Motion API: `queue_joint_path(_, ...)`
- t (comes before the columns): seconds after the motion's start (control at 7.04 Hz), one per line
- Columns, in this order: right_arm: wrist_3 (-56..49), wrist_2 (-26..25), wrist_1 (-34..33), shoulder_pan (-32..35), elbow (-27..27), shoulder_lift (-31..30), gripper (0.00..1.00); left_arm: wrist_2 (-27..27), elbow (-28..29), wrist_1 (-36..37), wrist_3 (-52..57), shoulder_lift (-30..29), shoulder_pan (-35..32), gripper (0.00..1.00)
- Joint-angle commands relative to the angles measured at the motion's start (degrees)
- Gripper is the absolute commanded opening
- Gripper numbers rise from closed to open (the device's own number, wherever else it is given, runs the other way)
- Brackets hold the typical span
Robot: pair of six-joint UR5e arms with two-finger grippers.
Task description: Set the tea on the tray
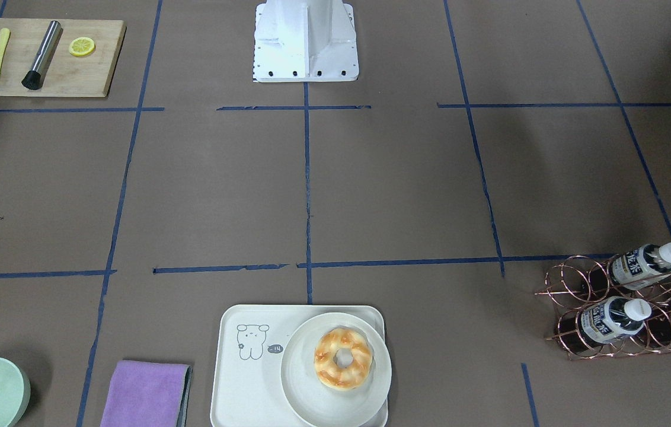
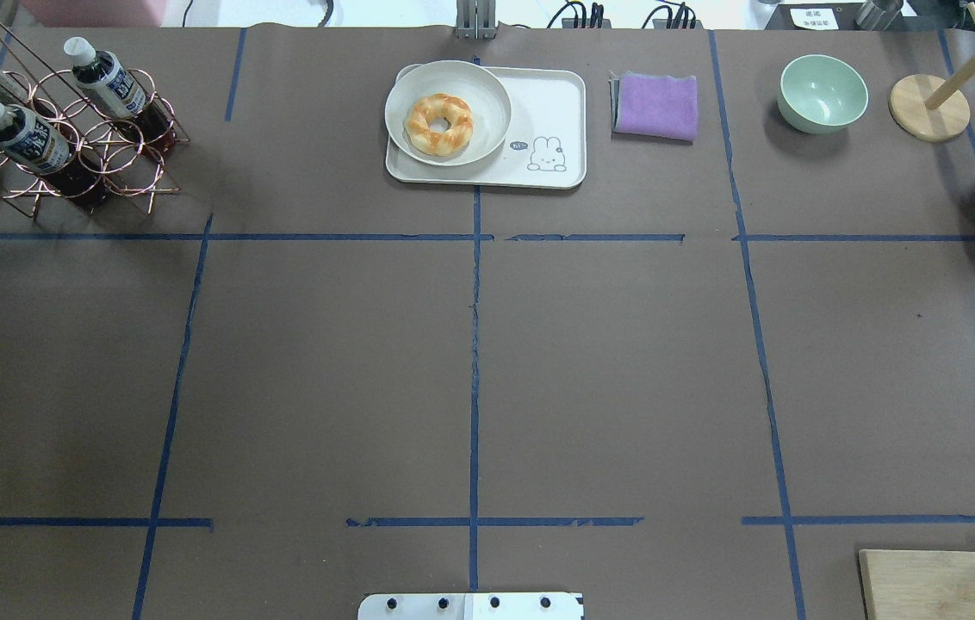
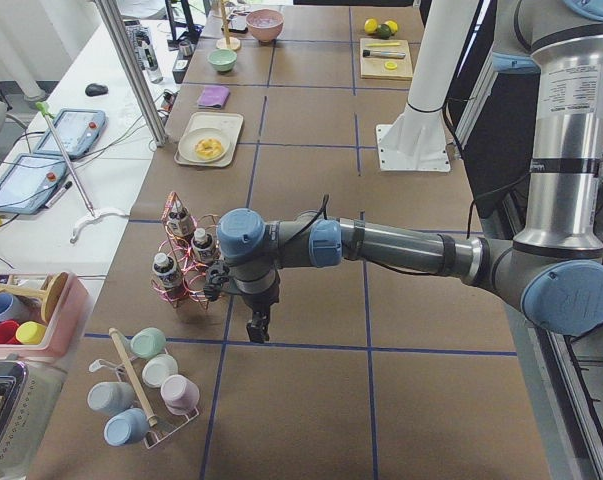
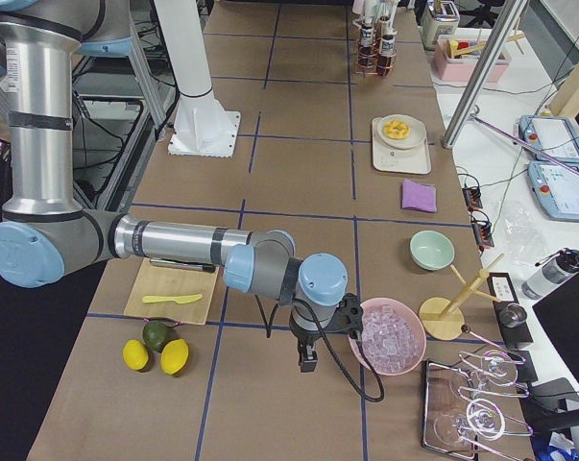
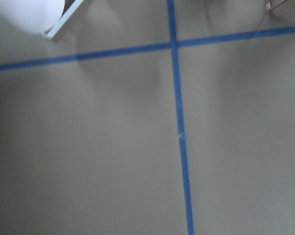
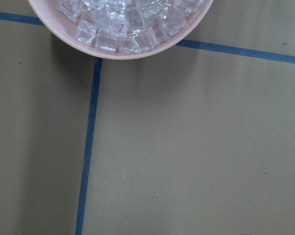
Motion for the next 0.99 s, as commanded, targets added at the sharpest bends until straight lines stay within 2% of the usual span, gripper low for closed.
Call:
queue_joint_path(0.0,0.12,0.41,0.0,0.0,-0.06,0.0,1.0,-0.5,0.72,-7.4,-0.01,-3.73,0.08,1.0)
queue_joint_path(0.28,0.21,1.73,0.0,0.08,0.03,0.0,1.0,-0.24,-0.48,-15.31,-0.36,-3.04,0.08,1.0)
queue_joint_path(0.43,0.21,1.73,0.0,0.0,-0.06,0.0,1.0,-0.41,0.46,-20.04,-4.45,-2.95,0.08,1.0)
queue_joint_path(0.71,0.3,1.82,0.0,0.0,-0.06,0.0,1.0,2.03,2.13,-40.9,-22.32,0.29,1.74,1.0)
queue_joint_path(0.85,0.3,1.82,0.0,0.0,-0.06,0.0,1.0,4.48,2.66,-48.84,-34.34,0.39,5.67,1.0)
